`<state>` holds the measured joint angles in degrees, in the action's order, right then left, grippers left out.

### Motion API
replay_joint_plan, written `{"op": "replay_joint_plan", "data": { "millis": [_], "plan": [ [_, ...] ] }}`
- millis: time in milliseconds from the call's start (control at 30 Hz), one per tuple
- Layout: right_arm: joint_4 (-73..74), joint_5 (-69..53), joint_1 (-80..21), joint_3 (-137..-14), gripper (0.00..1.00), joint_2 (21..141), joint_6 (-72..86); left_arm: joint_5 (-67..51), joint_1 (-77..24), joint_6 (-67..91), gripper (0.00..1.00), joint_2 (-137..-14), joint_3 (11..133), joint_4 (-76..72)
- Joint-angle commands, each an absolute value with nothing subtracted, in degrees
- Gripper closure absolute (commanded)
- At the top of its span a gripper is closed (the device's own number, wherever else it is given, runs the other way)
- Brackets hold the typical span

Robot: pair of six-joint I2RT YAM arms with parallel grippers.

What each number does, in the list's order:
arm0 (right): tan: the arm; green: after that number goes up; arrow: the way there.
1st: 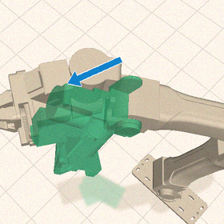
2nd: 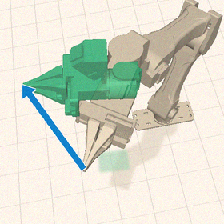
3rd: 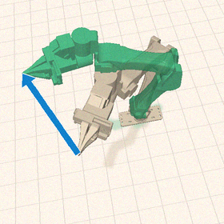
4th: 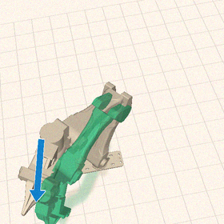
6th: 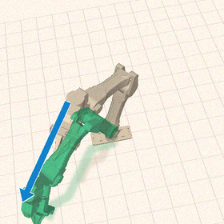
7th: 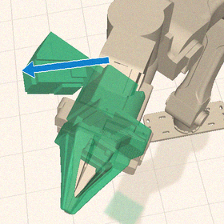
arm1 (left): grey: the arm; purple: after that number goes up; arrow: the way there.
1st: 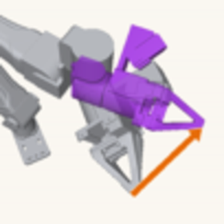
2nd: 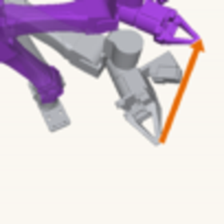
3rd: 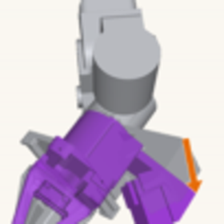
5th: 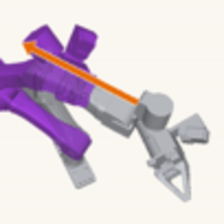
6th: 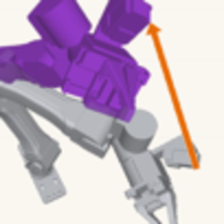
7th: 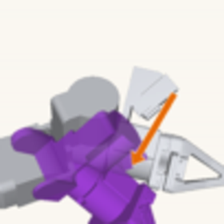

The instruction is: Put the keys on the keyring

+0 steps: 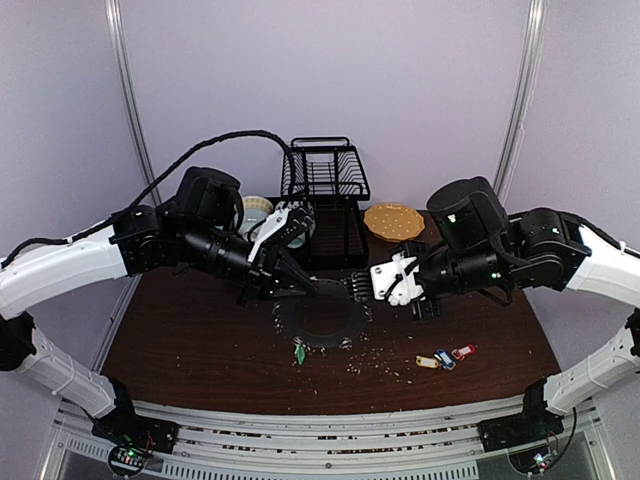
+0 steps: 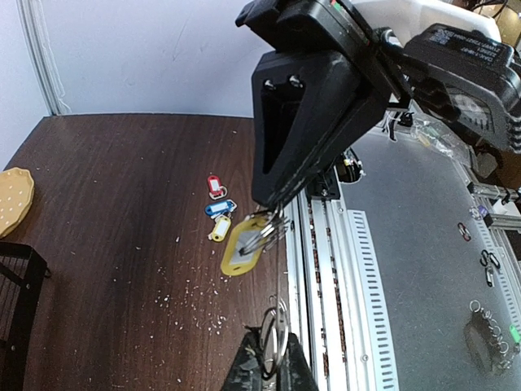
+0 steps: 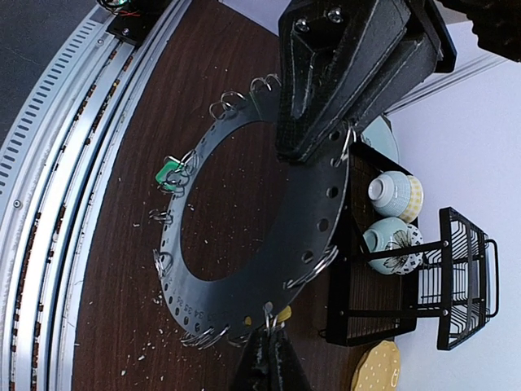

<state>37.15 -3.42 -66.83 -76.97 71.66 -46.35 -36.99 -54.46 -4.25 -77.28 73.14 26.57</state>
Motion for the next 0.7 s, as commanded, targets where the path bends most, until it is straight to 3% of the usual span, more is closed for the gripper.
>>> {"op": "replay_joint_plan", "data": {
  "millis": [0, 500, 667],
  "plan": [
    [41.02, -4.66, -66.95, -77.94, 1.00, 74.22, -44.20, -41.05, -55.80, -4.78, 1.00, -75.46, 74.88, 14.65],
    [32.89, -1.66, -66.97, -76.99, 1.00, 74.06, -39.87, -38.80, -55.90, -1.65, 1.00, -75.52, 75.17, 13.35],
    [28.60, 5.16, -67.45, -74.92, 1.00, 73.50, -36.66, -33.60, -55.91, 1.07, 1.00, -74.88, 75.81, 13.31]
  ]
}}
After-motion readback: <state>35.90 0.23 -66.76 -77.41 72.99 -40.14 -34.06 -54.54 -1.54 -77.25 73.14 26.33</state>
